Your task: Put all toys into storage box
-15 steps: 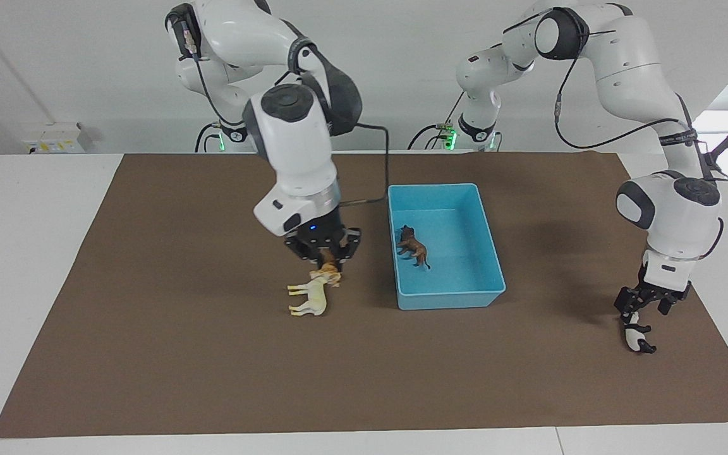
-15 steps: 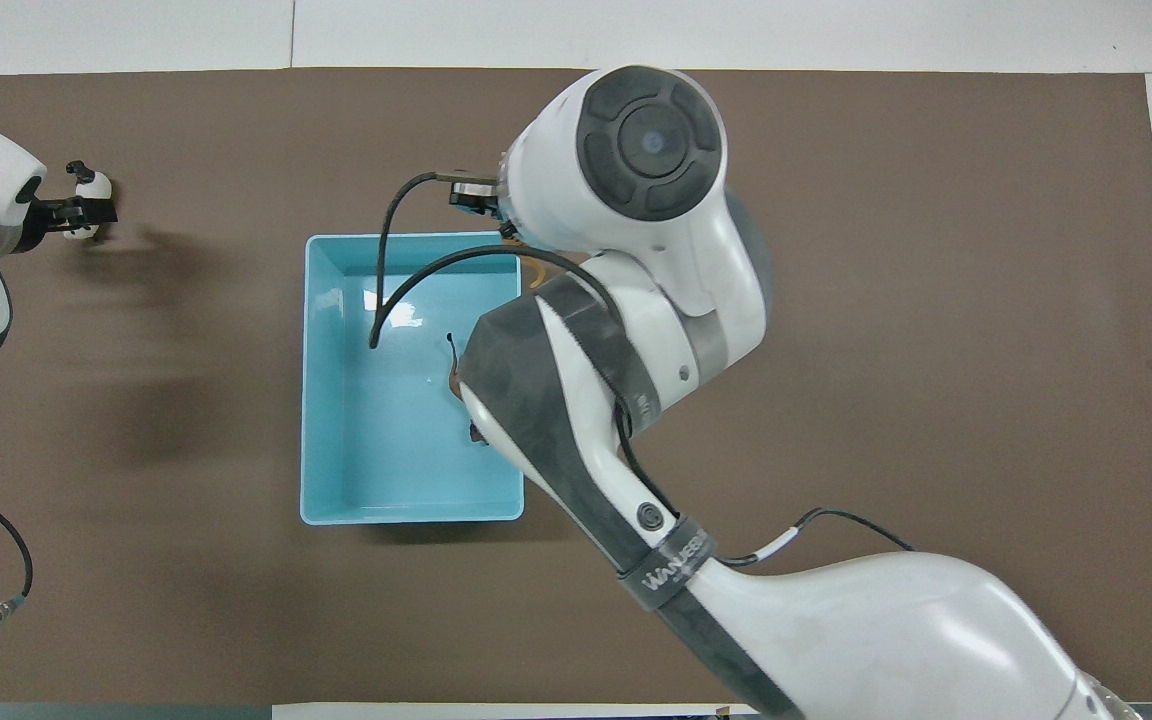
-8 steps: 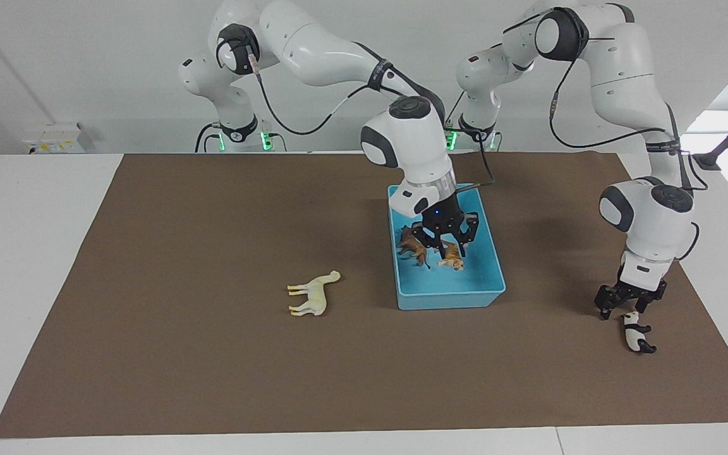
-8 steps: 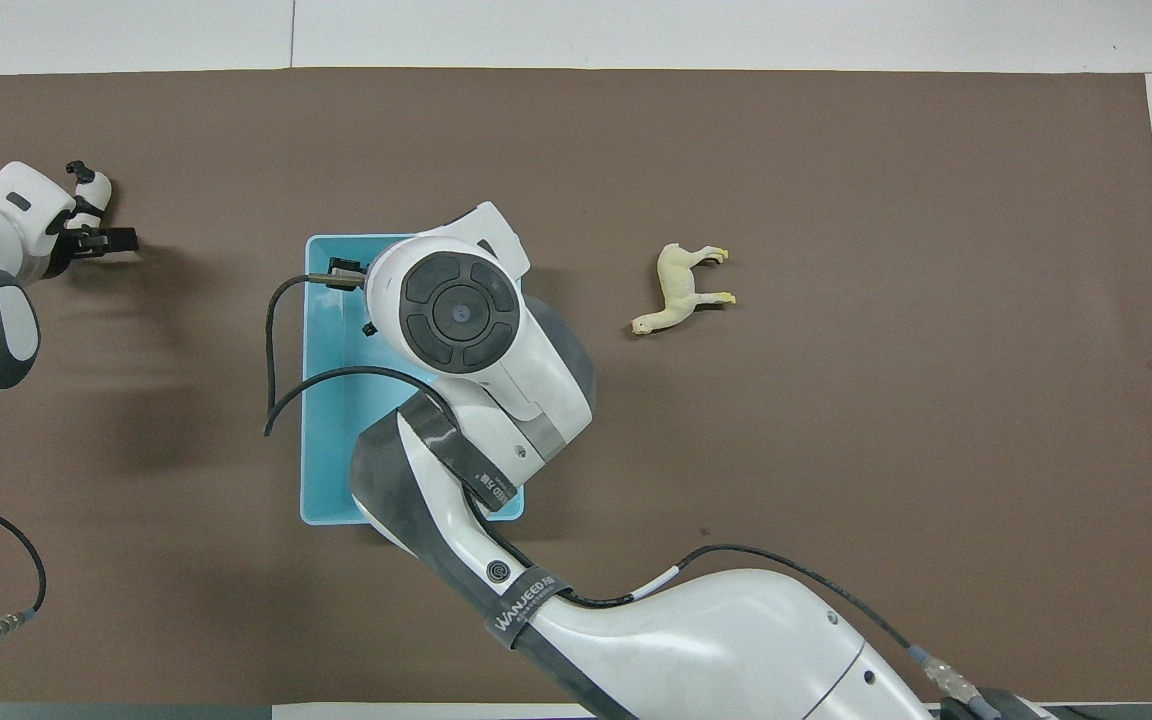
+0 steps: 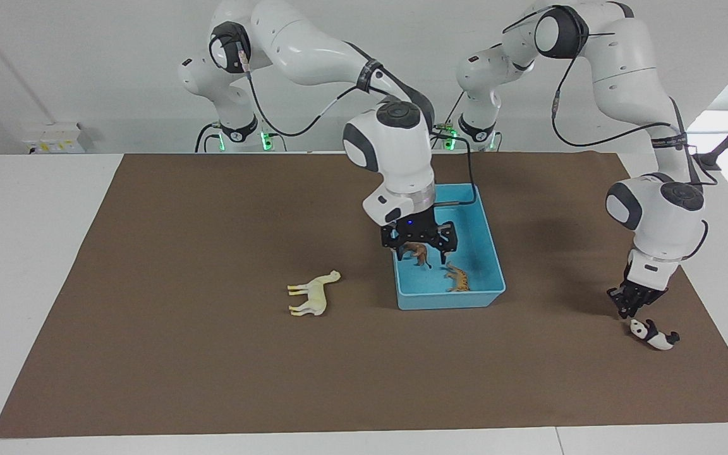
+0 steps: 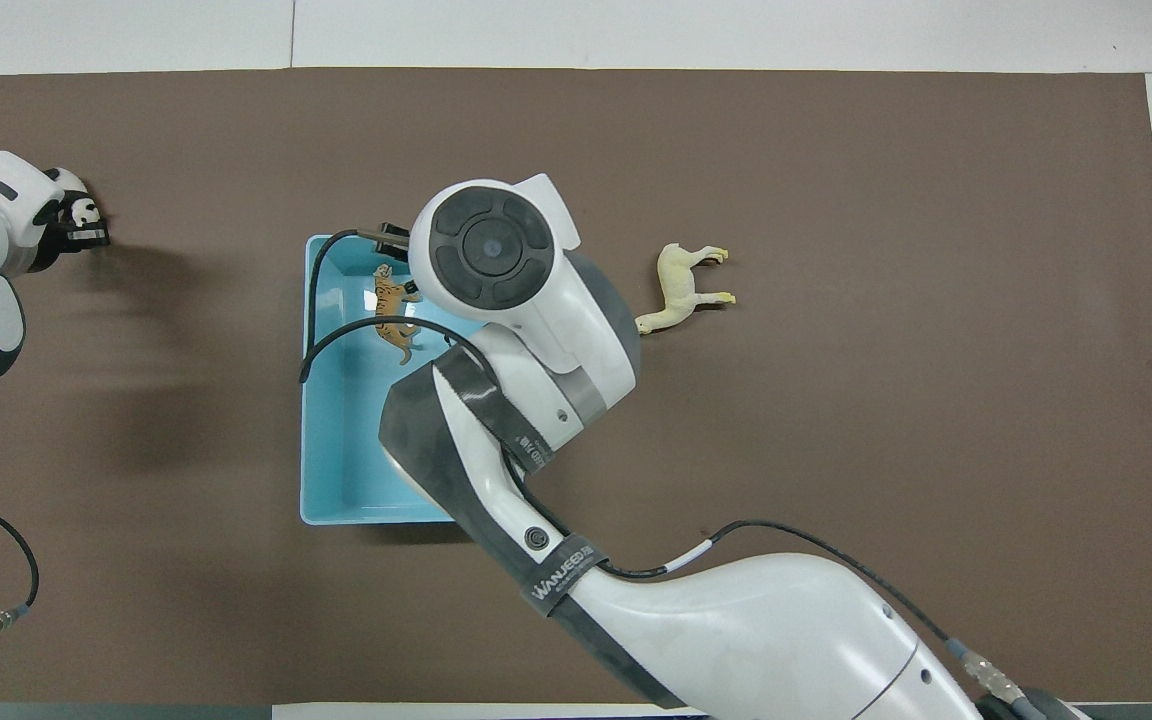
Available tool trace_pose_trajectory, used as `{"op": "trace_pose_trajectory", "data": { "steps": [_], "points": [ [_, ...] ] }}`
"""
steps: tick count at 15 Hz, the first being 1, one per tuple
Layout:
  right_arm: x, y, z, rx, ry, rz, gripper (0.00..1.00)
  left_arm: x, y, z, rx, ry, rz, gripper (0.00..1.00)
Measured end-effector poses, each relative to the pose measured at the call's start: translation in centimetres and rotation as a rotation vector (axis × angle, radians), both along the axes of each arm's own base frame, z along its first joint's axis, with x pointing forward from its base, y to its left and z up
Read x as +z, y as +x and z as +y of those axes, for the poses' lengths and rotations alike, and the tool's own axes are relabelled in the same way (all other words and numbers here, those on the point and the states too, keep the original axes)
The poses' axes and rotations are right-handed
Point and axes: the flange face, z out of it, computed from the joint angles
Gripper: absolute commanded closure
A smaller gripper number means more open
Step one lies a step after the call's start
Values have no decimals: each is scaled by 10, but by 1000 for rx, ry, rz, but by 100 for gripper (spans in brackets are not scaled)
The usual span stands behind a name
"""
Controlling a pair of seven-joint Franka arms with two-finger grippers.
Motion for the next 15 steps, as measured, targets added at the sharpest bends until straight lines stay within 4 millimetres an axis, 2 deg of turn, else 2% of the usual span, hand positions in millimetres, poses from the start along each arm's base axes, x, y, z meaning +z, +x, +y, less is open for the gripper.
{"op": "trace_pose_trajectory", "data": {
  "steps": [3,5,7,8,9,12,15],
  "points": [
    [-1,31,-67,103,-109,29,0,7,3,1,5,-1,6,100],
    [-15,42,-99,148,-152,56,0,16,7,2,11,-2,23,100],
    [-37,47,-124,168,-174,85,0,29,13,0,12,0,30,100],
    [-50,45,-132,180,-180,93,0,33,15,-1,12,1,27,80],
    [-63,41,-137,193,-184,96,0,34,16,-1,12,1,25,1],
    [-96,25,-155,232,-190,97,0,38,20,0,45,-10,-28,0],
    [-118,12,-165,243,-193,95,0,41,28,2,178,-58,-120,0]
  ]
}}
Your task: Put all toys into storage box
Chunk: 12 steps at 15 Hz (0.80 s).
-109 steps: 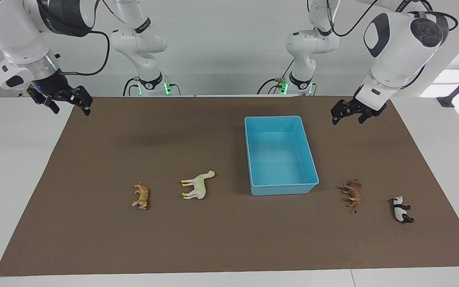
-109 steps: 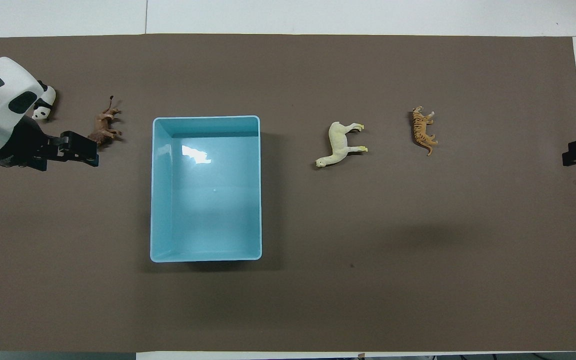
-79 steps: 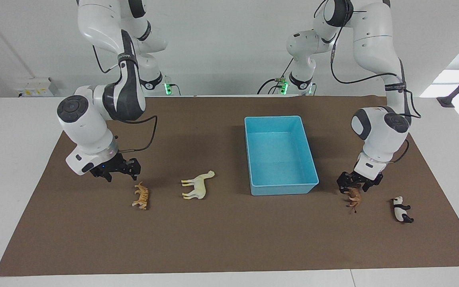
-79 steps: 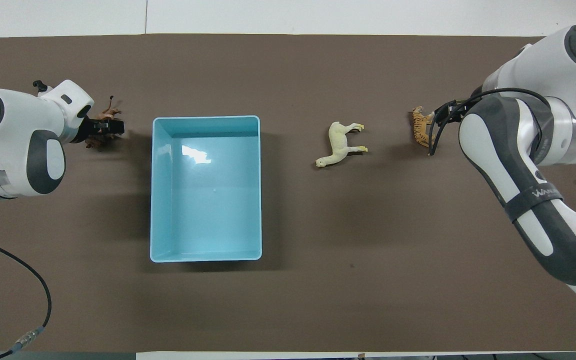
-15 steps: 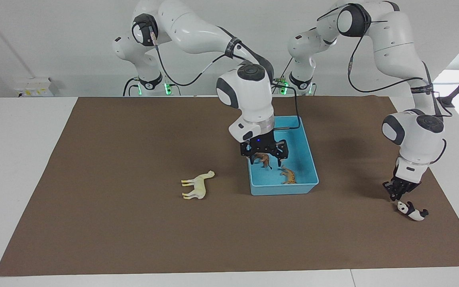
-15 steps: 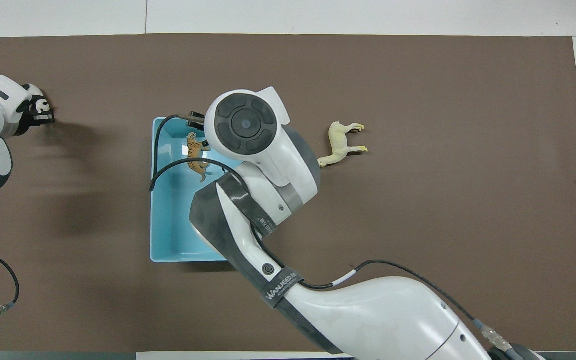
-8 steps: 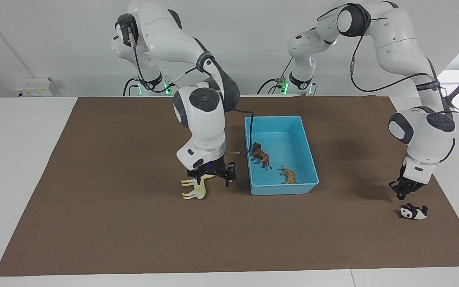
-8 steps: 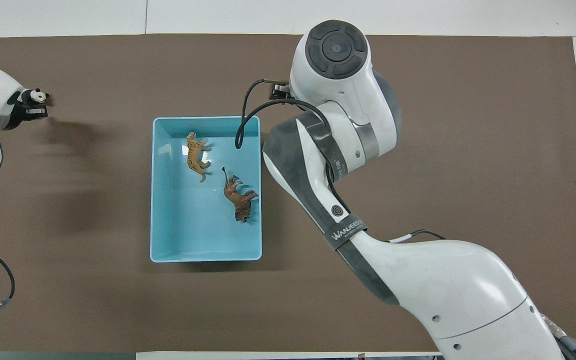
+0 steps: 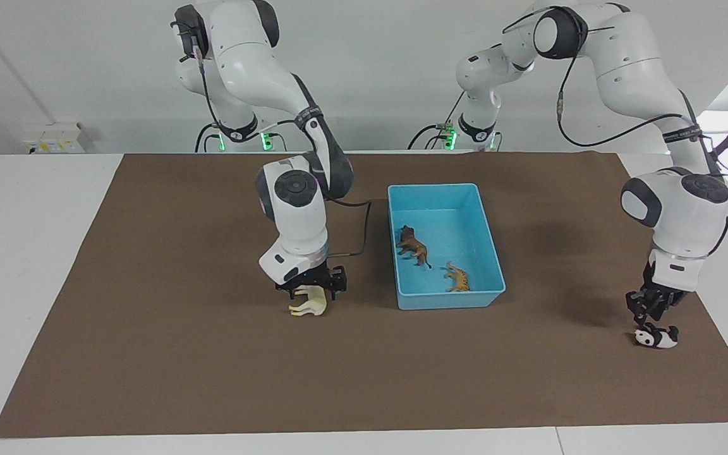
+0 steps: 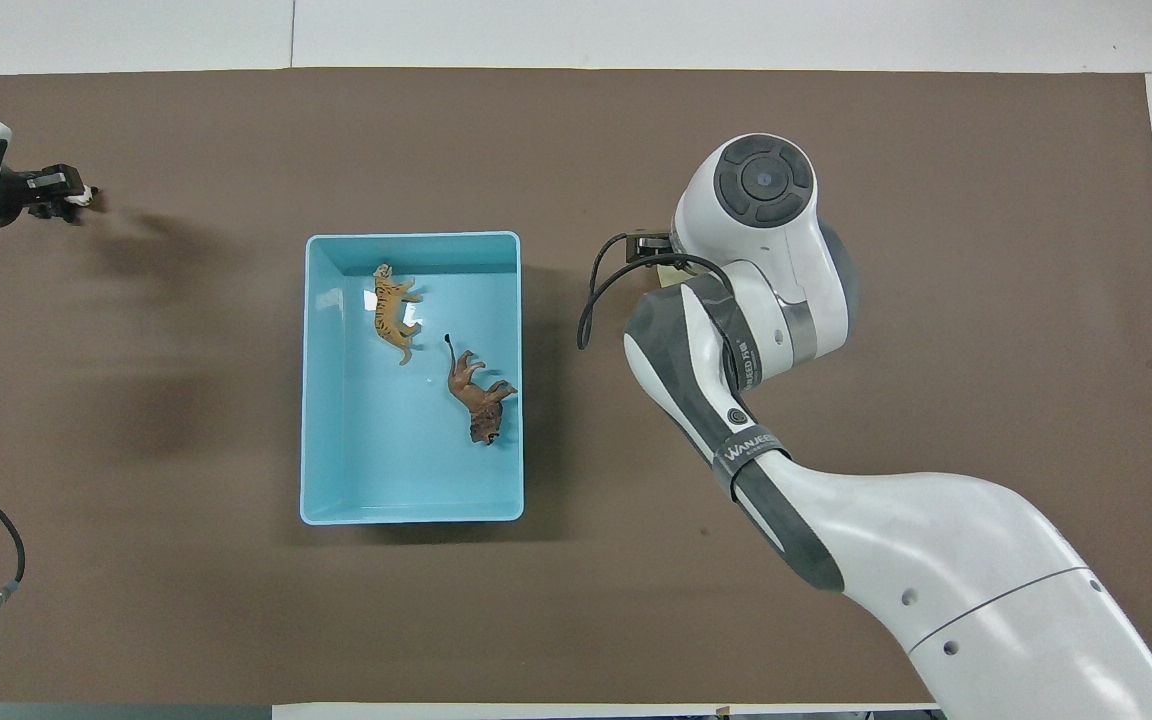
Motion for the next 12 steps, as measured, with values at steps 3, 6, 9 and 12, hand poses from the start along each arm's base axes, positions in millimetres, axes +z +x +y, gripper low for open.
{"op": "trace_pose_trajectory", "data": {
  "steps": [3,6,9,12],
  "points": [
    [-15,-4,-4,12,2,-14,0,-5,13,14,187,-68,-54,0],
    [-15,-4,-3,16,5,-25,0,-23,20,23,441,-123,-94,0],
    [-23,-7,-1,25,7,-33,0,-31,21,23,577,-146,-112,0],
    [-36,-11,2,38,-4,-33,76,-45,21,18,620,-163,-102,0]
  ]
}}
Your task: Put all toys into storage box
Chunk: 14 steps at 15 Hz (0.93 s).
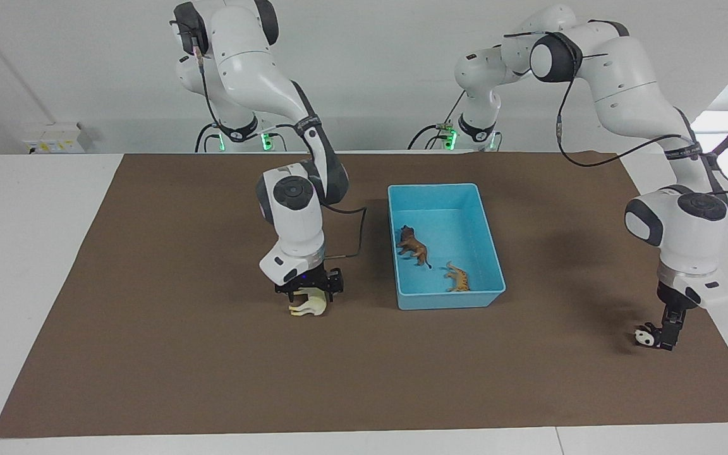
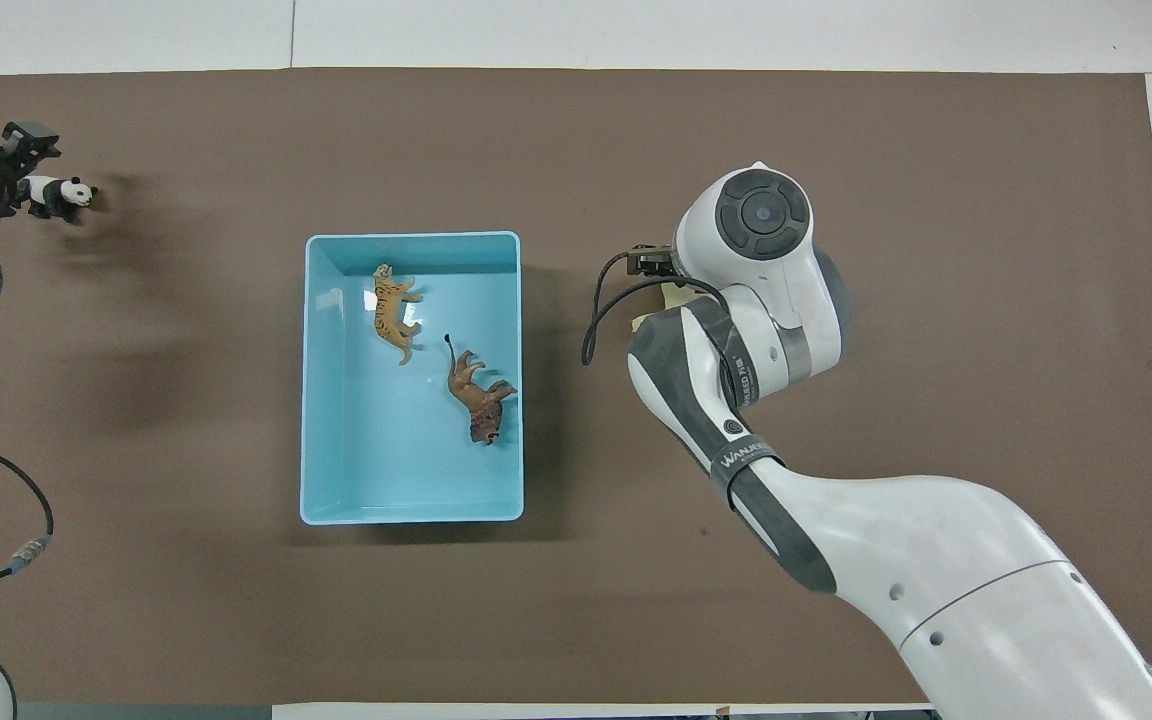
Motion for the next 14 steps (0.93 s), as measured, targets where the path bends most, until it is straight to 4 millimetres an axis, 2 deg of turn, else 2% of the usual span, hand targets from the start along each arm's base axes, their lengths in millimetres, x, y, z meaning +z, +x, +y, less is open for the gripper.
{"op": "trace_pose_trajectory", "data": {
  "steps": [1,4,5,8,9,12,14],
  "points": [
    [-2,0,0,2,-2,1,100,-5,0,-3,3,7,9,0],
    [-2,0,1,3,-3,1,100,-24,-3,-9,2,62,32,0],
    [0,0,1,3,-2,-1,100,-27,-4,-8,3,71,28,11],
    [7,1,4,5,-6,10,100,-30,-6,-4,8,78,24,87],
    [16,4,6,5,-10,23,100,-29,-6,-3,8,79,23,100],
    [67,16,7,-6,-23,60,100,-29,-6,-3,9,80,21,100],
    [105,24,-3,-25,-22,56,100,-27,-5,-3,10,80,29,100]
  ]
}}
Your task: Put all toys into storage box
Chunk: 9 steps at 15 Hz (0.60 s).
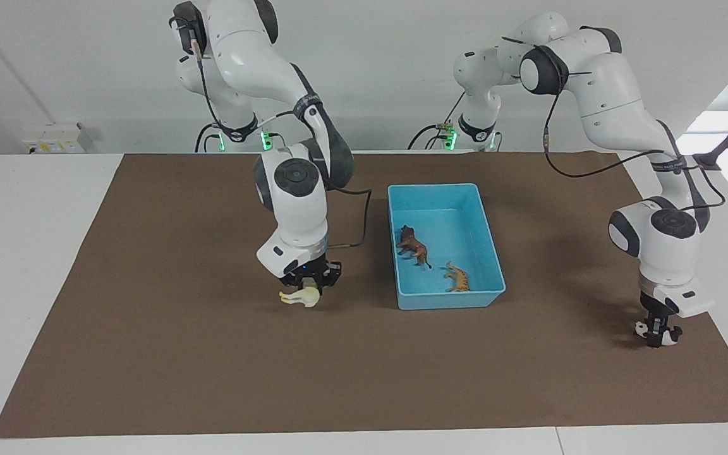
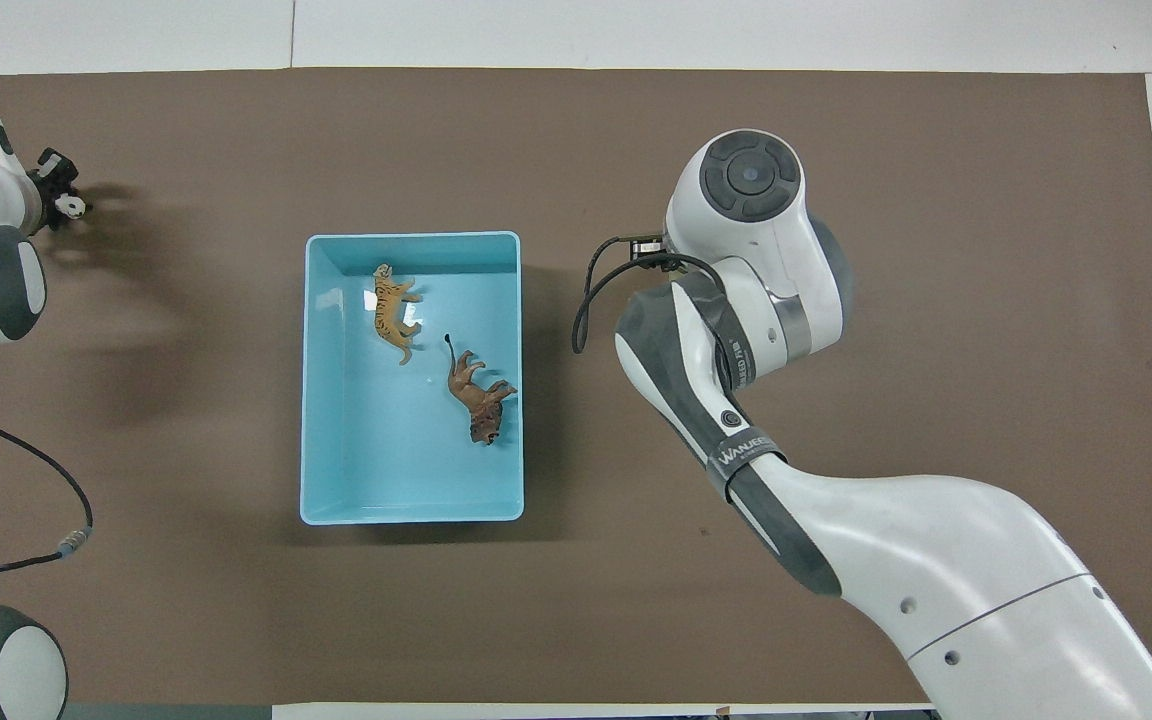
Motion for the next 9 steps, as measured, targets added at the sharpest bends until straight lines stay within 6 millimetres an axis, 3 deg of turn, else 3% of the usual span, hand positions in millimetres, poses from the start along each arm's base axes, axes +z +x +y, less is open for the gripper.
{"op": "trace_pose_trajectory", "data": {
  "steps": [2,4,6,9],
  "points": [
    [27,5,-16,-24,6,-10,100,11,4,-3,9,1,35,100],
    [48,7,-34,-50,13,-19,100,43,10,-25,8,-2,98,100],
    [63,6,-49,-67,16,-16,100,96,7,-81,-31,-12,161,100],
    [72,2,-54,-64,15,-4,100,179,-25,-175,-95,-124,234,100]
  ]
}}
